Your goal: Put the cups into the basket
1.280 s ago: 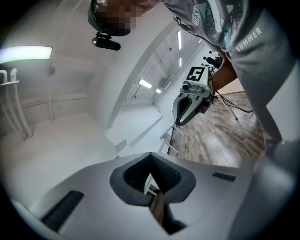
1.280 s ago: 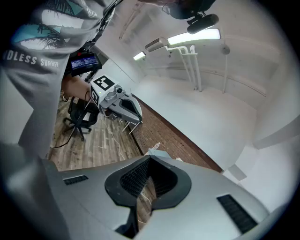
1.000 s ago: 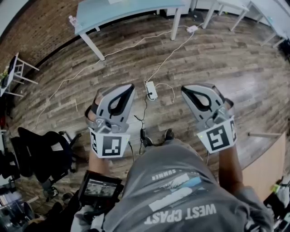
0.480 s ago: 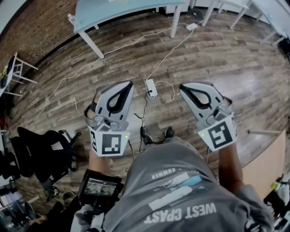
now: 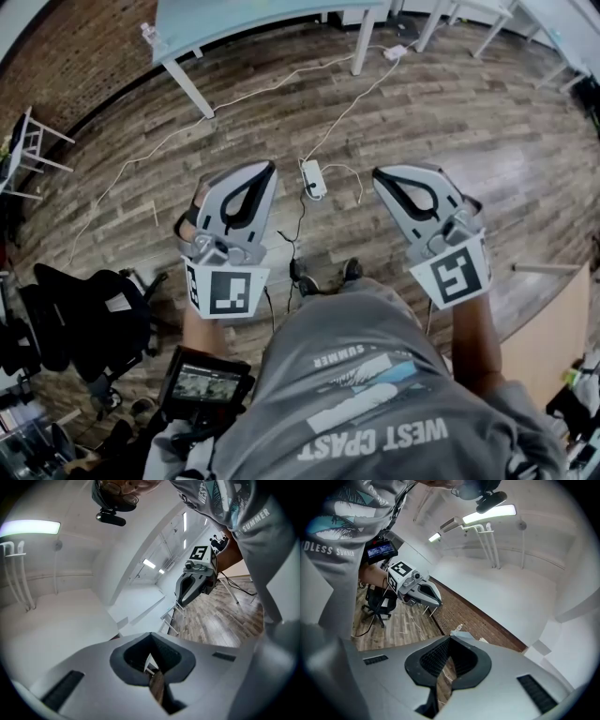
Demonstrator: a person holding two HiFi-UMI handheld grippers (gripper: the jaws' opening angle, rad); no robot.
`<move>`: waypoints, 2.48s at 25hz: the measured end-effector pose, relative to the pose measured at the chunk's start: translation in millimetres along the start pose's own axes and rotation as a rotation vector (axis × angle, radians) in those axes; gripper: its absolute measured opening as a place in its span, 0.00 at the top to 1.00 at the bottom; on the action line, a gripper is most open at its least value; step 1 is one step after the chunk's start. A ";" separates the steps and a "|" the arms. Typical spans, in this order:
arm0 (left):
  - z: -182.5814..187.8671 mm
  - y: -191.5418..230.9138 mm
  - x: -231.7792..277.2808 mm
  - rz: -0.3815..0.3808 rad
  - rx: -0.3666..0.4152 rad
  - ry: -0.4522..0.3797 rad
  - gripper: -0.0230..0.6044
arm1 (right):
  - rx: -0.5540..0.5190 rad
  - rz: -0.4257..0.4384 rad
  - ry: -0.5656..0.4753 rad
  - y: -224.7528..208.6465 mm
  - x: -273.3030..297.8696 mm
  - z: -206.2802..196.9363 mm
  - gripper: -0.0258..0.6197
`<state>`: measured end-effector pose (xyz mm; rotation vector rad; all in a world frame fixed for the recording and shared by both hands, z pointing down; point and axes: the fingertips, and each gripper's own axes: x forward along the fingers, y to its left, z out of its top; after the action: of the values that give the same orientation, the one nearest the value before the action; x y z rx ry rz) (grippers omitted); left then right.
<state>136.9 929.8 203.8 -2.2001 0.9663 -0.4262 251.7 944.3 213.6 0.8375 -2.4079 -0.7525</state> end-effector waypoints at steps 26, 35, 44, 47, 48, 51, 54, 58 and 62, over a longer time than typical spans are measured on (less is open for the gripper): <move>-38.3 33.1 123.4 0.014 0.016 0.061 0.96 | 0.021 0.037 -0.053 -96.5 62.7 -74.4 0.94; -55.3 43.3 165.8 0.034 0.002 0.106 0.96 | 0.022 0.090 -0.080 -128.2 88.4 -100.0 0.94; -95.6 76.0 193.1 -0.002 0.000 0.092 0.96 | 0.051 0.067 -0.054 -151.1 137.3 -109.5 0.94; -107.0 96.3 202.4 -0.008 0.000 0.051 0.96 | 0.046 0.043 -0.034 -160.0 154.9 -107.6 0.94; -111.6 103.4 204.6 -0.009 0.000 0.040 0.96 | 0.043 0.035 -0.030 -162.7 162.1 -106.2 0.94; -127.3 121.7 208.1 -0.017 0.000 0.018 0.96 | 0.039 0.018 -0.009 -168.5 184.5 -101.8 0.94; -142.4 138.3 214.8 -0.031 -0.008 -0.004 0.96 | 0.040 0.002 0.002 -177.8 206.4 -96.8 0.94; -161.8 149.7 230.2 -0.046 -0.020 -0.009 0.96 | 0.039 0.000 0.020 -188.5 227.9 -99.6 0.94; -166.8 153.3 240.2 -0.061 -0.024 -0.013 0.96 | 0.046 0.006 0.029 -195.5 237.1 -106.0 0.94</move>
<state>129.6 600.1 219.8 -2.2559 0.9030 -0.4304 228.1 620.4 228.2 0.8528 -2.4092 -0.6809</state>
